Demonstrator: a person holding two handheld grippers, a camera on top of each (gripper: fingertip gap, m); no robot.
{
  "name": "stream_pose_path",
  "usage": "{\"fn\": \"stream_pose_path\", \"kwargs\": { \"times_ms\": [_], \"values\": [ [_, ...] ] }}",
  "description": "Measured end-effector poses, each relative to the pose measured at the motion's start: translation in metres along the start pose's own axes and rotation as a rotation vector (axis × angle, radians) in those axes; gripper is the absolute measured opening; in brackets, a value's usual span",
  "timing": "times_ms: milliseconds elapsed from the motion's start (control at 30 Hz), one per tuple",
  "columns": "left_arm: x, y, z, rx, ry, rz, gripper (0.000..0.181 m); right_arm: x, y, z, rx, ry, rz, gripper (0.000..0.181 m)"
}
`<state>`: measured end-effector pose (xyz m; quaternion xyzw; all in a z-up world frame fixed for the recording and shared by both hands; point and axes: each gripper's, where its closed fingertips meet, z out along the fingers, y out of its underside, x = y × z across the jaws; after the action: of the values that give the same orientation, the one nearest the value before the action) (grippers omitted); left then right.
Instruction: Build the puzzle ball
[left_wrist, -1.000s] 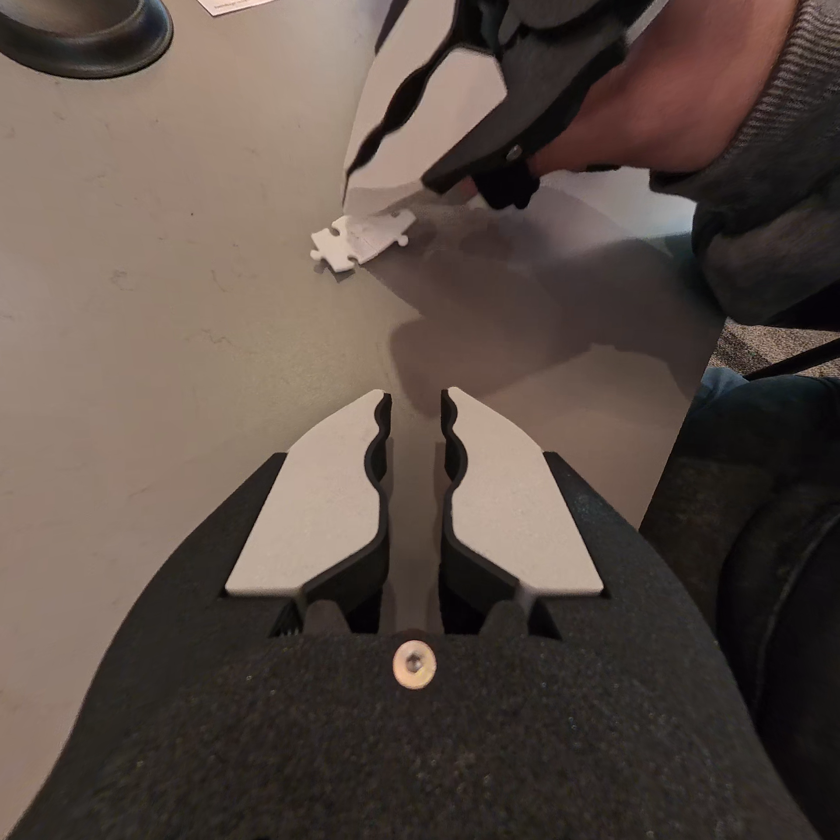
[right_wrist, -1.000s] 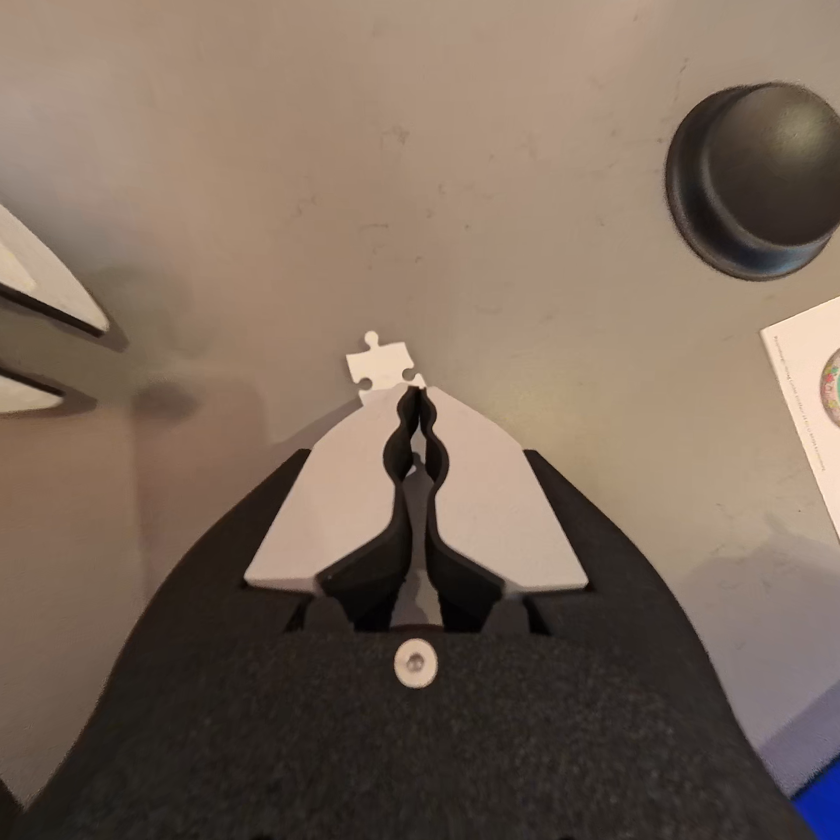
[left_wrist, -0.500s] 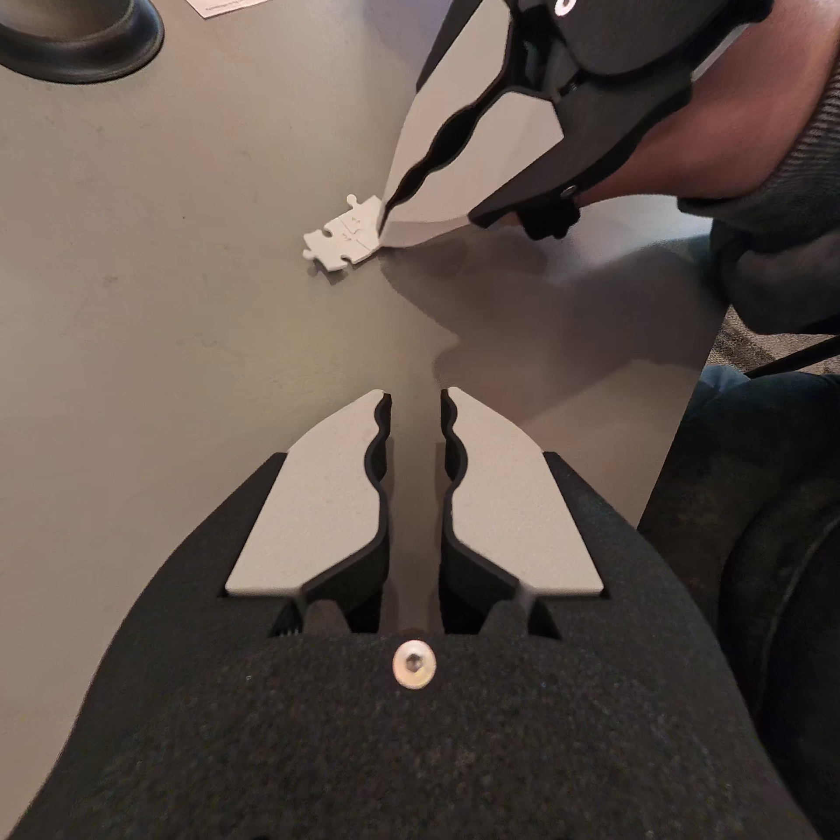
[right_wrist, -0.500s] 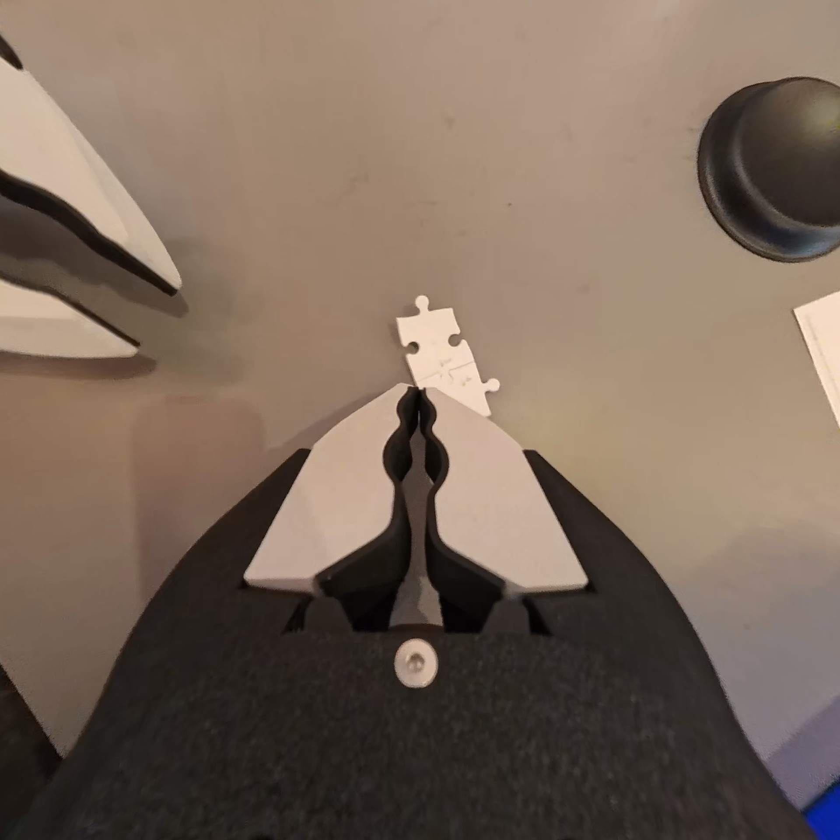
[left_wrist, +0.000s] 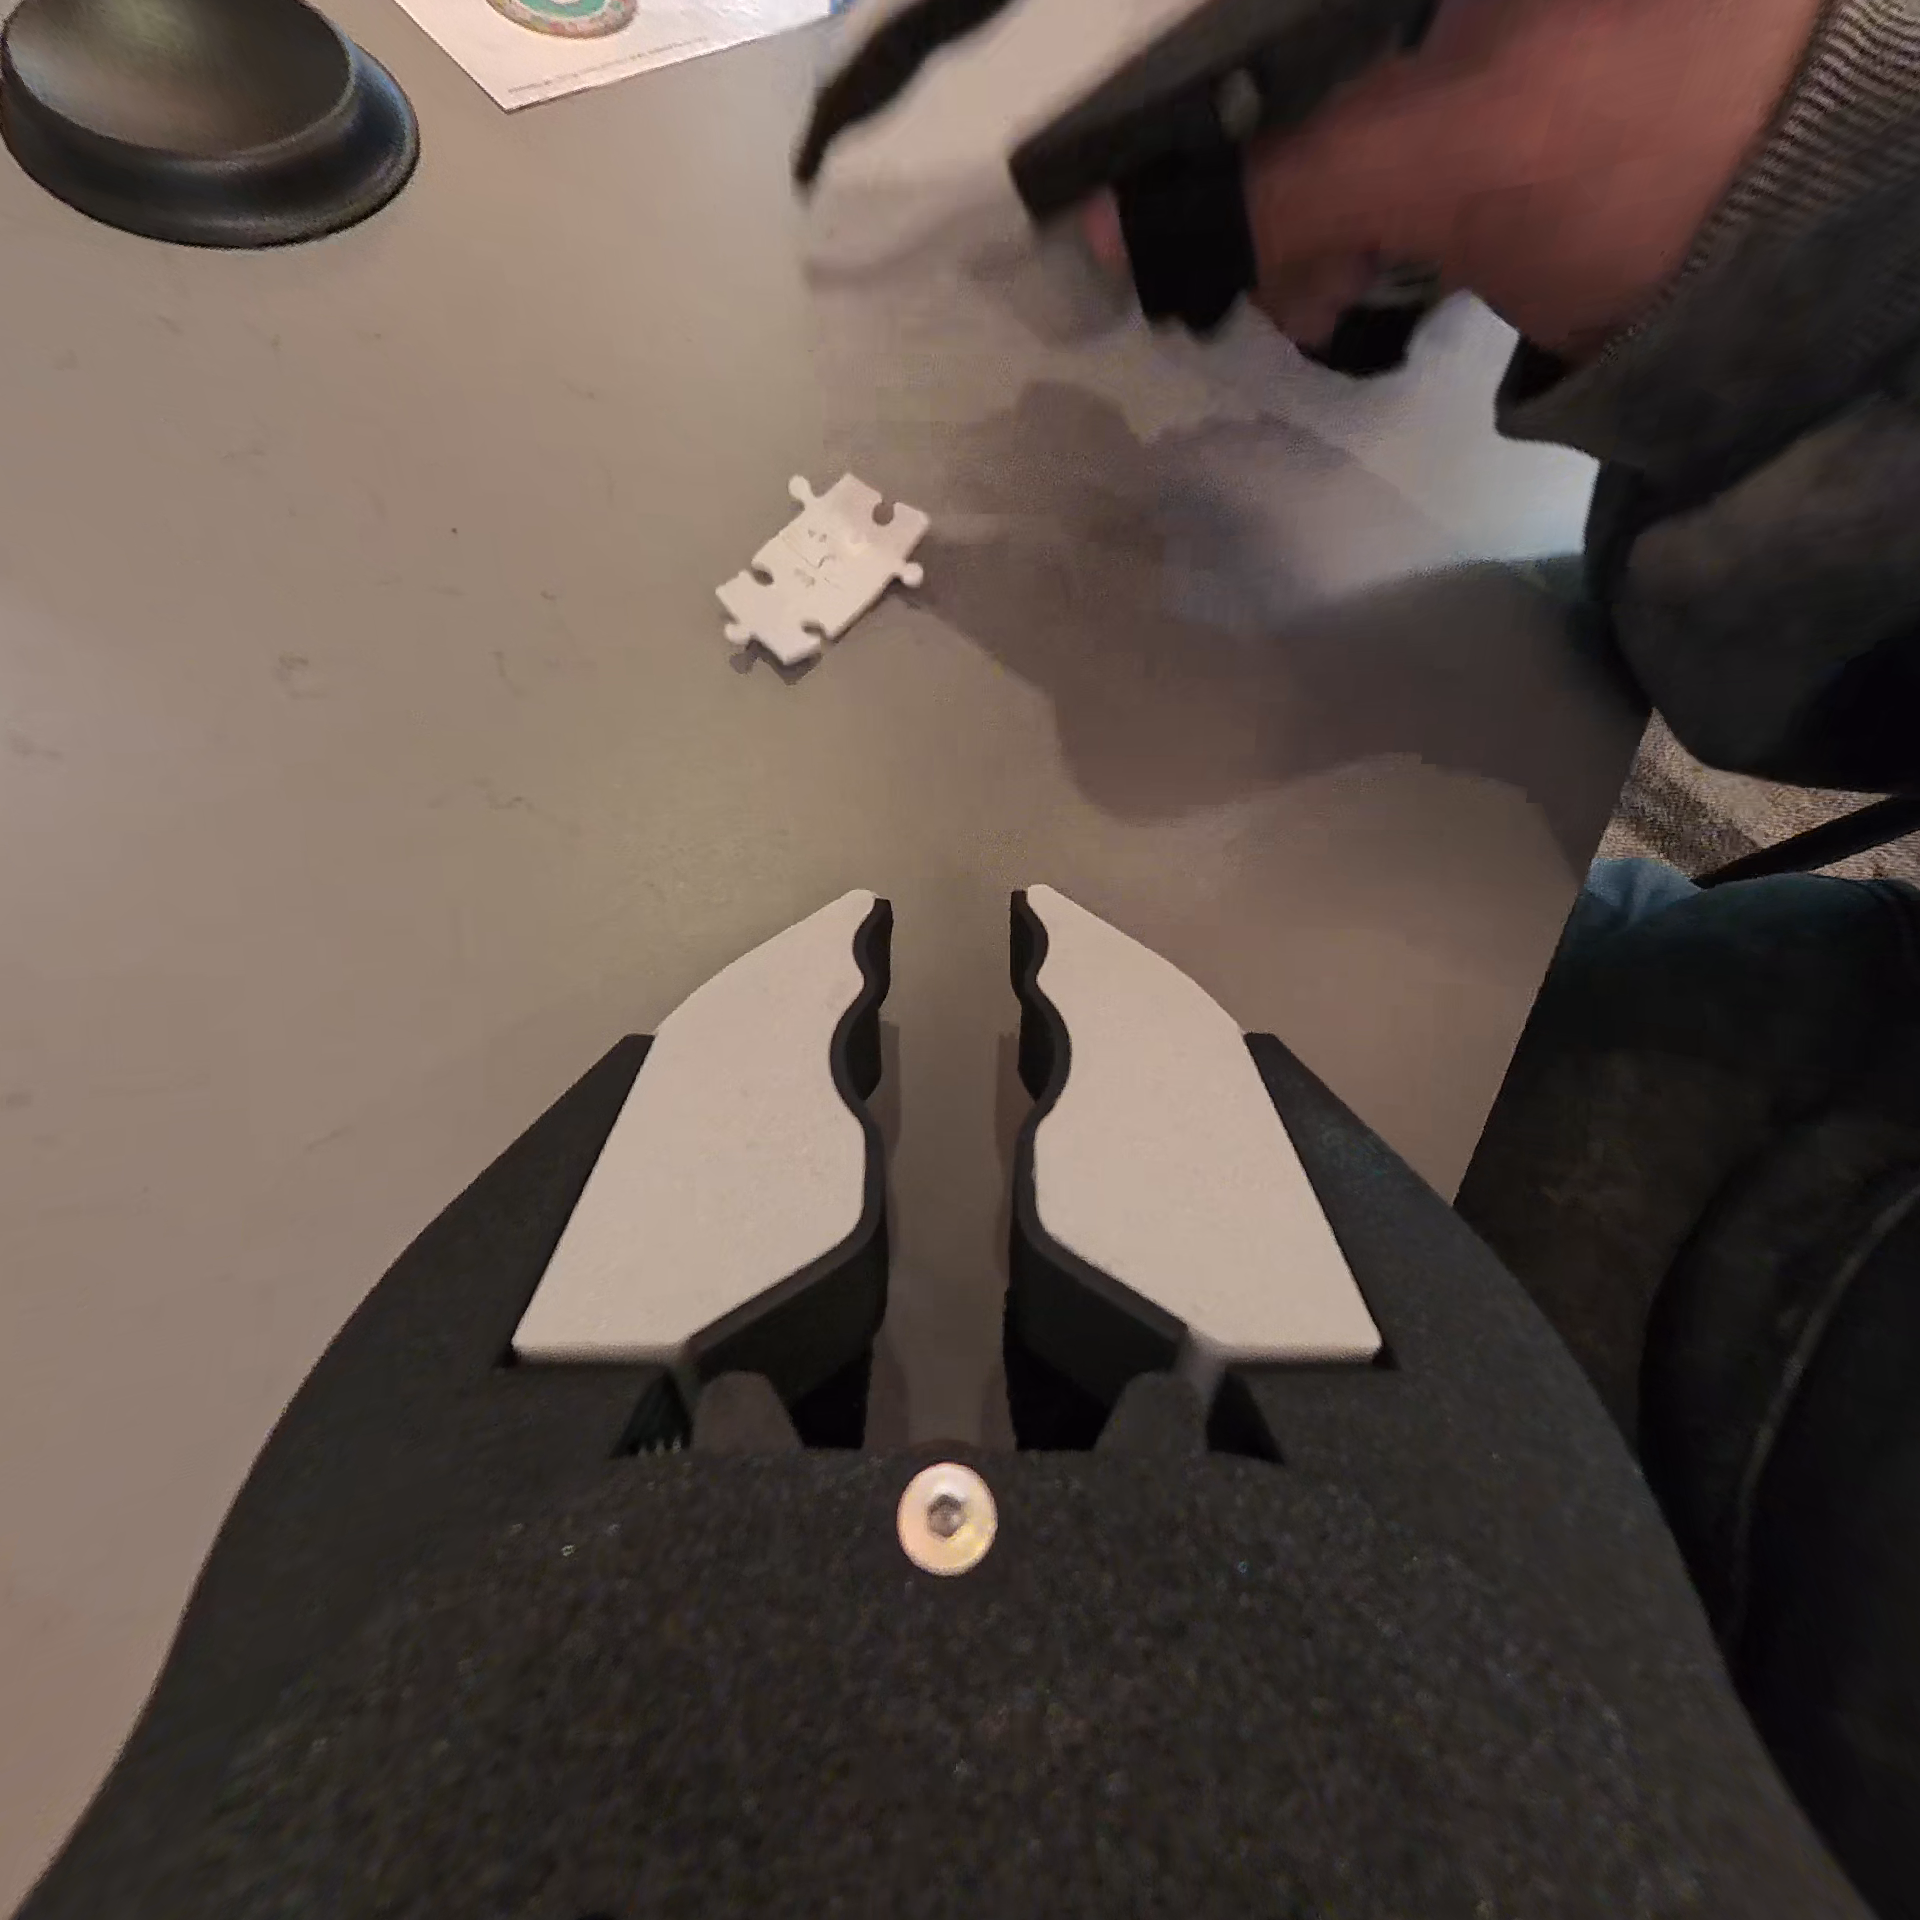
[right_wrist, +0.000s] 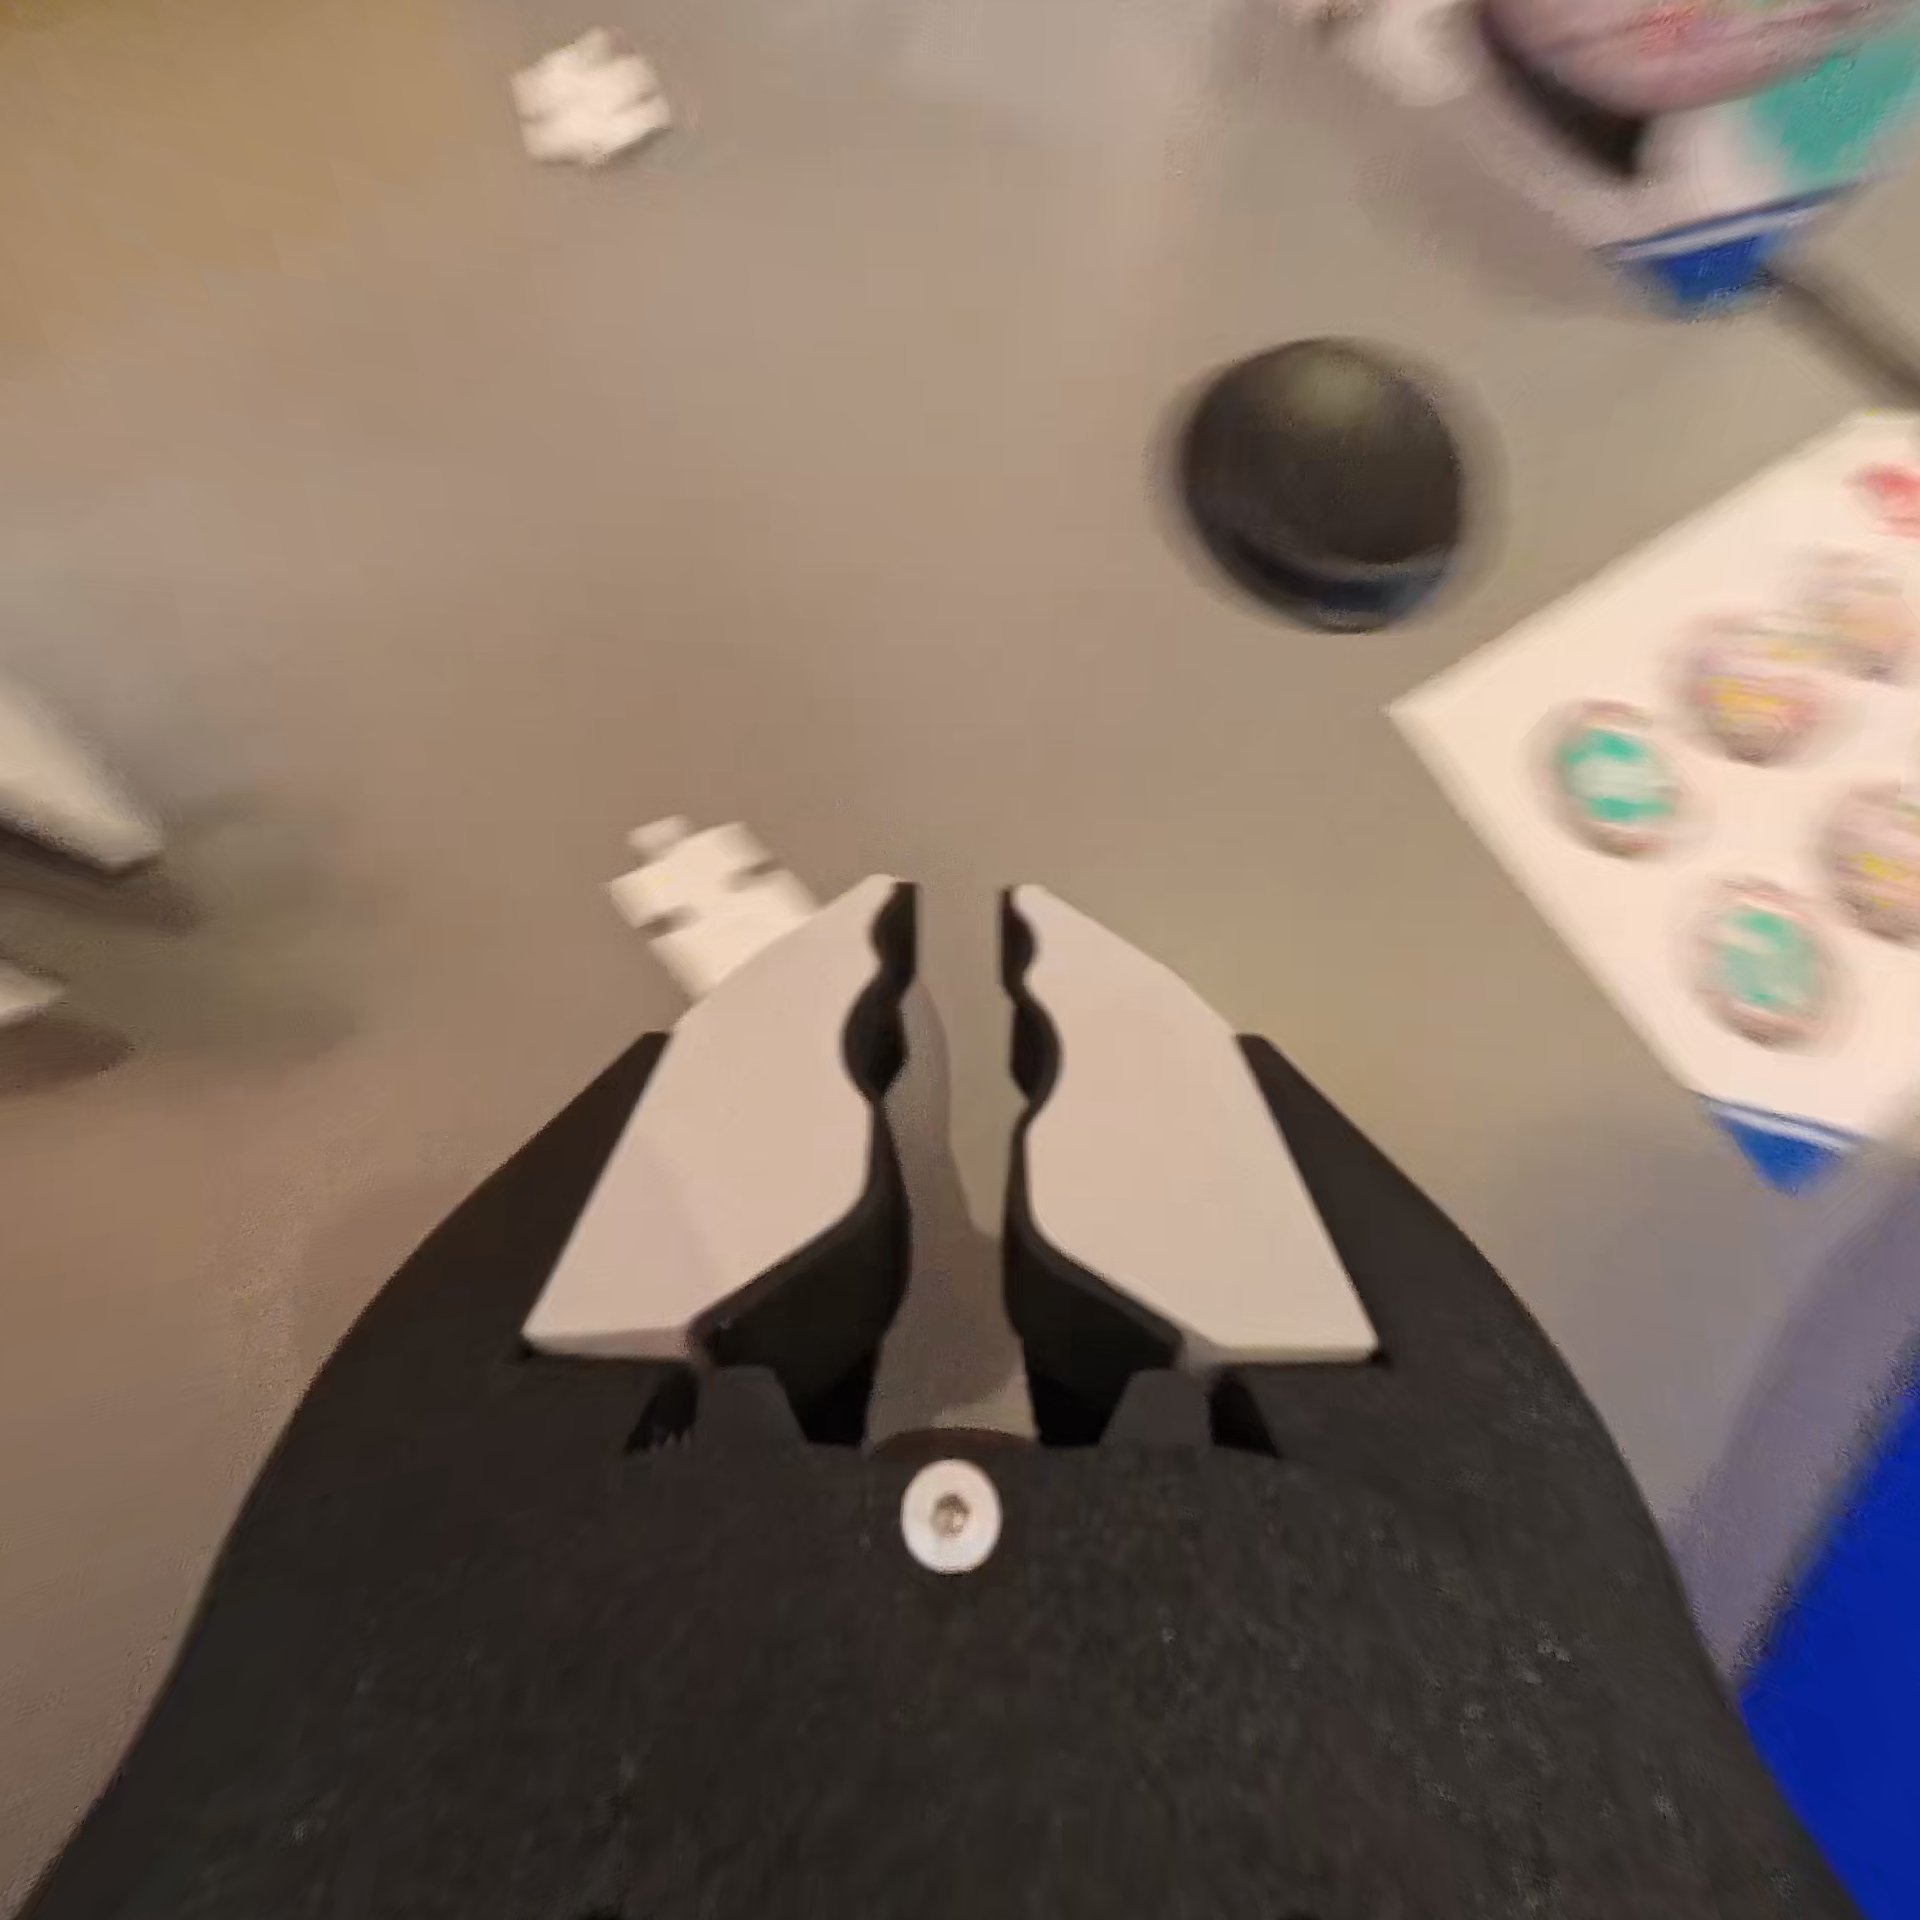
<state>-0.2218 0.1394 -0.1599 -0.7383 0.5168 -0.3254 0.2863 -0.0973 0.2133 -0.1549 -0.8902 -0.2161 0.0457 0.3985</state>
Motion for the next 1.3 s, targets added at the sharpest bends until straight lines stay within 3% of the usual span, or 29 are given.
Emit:
{"fn": "stream_pose_path", "kwargs": {
  "times_ms": [100, 167, 233, 433, 500, 567, 700, 867, 900, 1000, 1033, 1167, 1300],
  "values": [
    [0.002, -0.004, -0.001, 0.022, 0.014, -0.011, 0.022, 0.090, -0.002, -0.004, 0.057, 0.258, 0.125, 0.043],
    [0.004, -0.005, 0.000, 0.020, 0.022, -0.011, 0.022, 0.126, 0.009, 0.011, 0.005, 0.301, 0.209, 0.057],
    [0.005, -0.005, 0.001, 0.016, 0.023, -0.006, 0.022, 0.146, 0.019, 0.030, -0.065, 0.309, 0.311, 0.073],
    [0.002, -0.005, -0.001, 0.021, 0.020, -0.013, 0.022, 0.165, 0.030, 0.055, -0.129, 0.351, 0.442, 0.087],
    [-0.001, -0.004, -0.001, 0.022, 0.024, -0.025, 0.022, 0.166, 0.030, 0.055, -0.115, 0.355, 0.460, 0.084],
    [-0.002, -0.003, -0.001, 0.021, 0.029, -0.035, 0.022, 0.166, 0.030, 0.053, -0.109, 0.357, 0.458, 0.066],
    [-0.002, -0.003, -0.001, 0.020, 0.029, -0.033, 0.022, 0.167, 0.034, 0.047, -0.127, 0.373, 0.387, 0.000],
    [-0.003, -0.004, -0.003, 0.024, 0.024, -0.028, 0.021, 0.167, 0.025, 0.045, -0.113, 0.356, 0.313, 0.002],
    [-0.003, -0.004, -0.003, 0.024, 0.024, -0.029, 0.022, 0.169, 0.016, 0.042, -0.075, 0.374, 0.300, 0.019],
    [-0.001, -0.003, -0.002, 0.018, 0.032, -0.032, 0.022, 0.179, 0.008, 0.052, -0.098, 0.414, 0.328, 0.101],
    [0.000, -0.002, -0.001, 0.015, 0.036, -0.031, 0.022, 0.182, 0.010, 0.060, -0.124, 0.420, 0.343, 0.113],
    [0.003, -0.003, 0.000, 0.010, 0.031, -0.014, 0.022, 0.194, 0.013, 0.079, -0.160, 0.428, 0.460, 0.132],
    [0.002, -0.004, -0.003, 0.016, 0.029, -0.017, 0.022, 0.194, 0.017, 0.081, -0.155, 0.385, 0.519, 0.125]
  ]
}}
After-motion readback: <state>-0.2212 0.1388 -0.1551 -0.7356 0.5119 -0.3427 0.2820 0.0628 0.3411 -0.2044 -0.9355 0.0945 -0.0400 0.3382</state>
